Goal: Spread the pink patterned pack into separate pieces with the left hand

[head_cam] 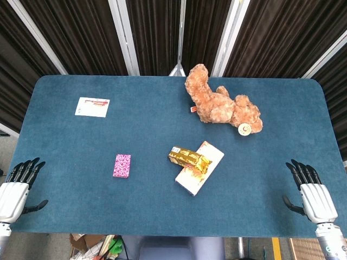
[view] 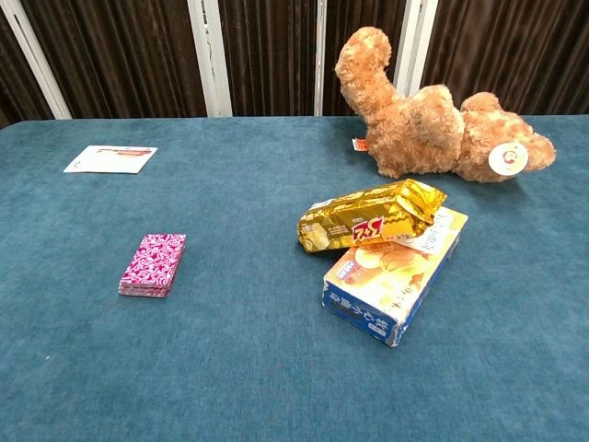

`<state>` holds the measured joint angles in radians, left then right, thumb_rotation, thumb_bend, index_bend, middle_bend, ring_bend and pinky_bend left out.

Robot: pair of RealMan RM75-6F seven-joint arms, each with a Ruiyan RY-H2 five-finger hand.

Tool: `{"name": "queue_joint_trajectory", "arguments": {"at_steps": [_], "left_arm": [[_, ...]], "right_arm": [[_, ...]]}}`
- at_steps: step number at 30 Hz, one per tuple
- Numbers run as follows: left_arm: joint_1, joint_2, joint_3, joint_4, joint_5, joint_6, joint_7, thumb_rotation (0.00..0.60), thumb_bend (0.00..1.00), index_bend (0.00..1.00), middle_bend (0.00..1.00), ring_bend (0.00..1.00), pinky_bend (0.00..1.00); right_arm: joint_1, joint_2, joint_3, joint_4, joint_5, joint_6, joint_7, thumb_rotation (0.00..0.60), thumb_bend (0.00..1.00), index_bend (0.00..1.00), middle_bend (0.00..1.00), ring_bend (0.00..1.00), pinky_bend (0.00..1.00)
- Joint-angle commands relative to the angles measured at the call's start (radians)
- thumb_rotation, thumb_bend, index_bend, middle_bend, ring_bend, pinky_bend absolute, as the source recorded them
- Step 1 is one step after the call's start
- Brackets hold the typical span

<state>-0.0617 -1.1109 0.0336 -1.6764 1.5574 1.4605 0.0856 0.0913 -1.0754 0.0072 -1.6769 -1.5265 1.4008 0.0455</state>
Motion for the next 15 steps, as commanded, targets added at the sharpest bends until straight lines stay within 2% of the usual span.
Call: {"name": "queue_joint_trajectory", "arguments": {"at_steps": [1, 10, 15], "left_arm": [[0.0, 0.0, 0.0, 0.001, 0.0, 0.0, 0.0, 0.6, 0.23, 0.0, 0.0, 0.0, 0.0], [-0.011, -0.001, -0.005, -0.005, -0.019, -0.025, 0.021, 0.6, 0.23, 0.0, 0.0, 0.0, 0.0], [-0.059, 0.007, -0.029, -0.05, -0.094, -0.122, 0.096, 0.6, 0.22, 0.0, 0.0, 0.0, 0.0]], "right_arm": [[0.0, 0.0, 0.0, 0.0, 0.0, -0.001, 0.0, 0.6, 0.36, 0.0, 0.0, 0.0, 0.05], [0.002, -0.001, 0.0, -0.004, 0.0, -0.004, -0.002, 0.6, 0.36, 0.0, 0.0, 0.0, 0.05], [0.003, 0.0, 0.002, -0.007, 0.006, -0.007, 0.0, 0.6, 0.36, 0.0, 0.0, 0.0, 0.05]]}}
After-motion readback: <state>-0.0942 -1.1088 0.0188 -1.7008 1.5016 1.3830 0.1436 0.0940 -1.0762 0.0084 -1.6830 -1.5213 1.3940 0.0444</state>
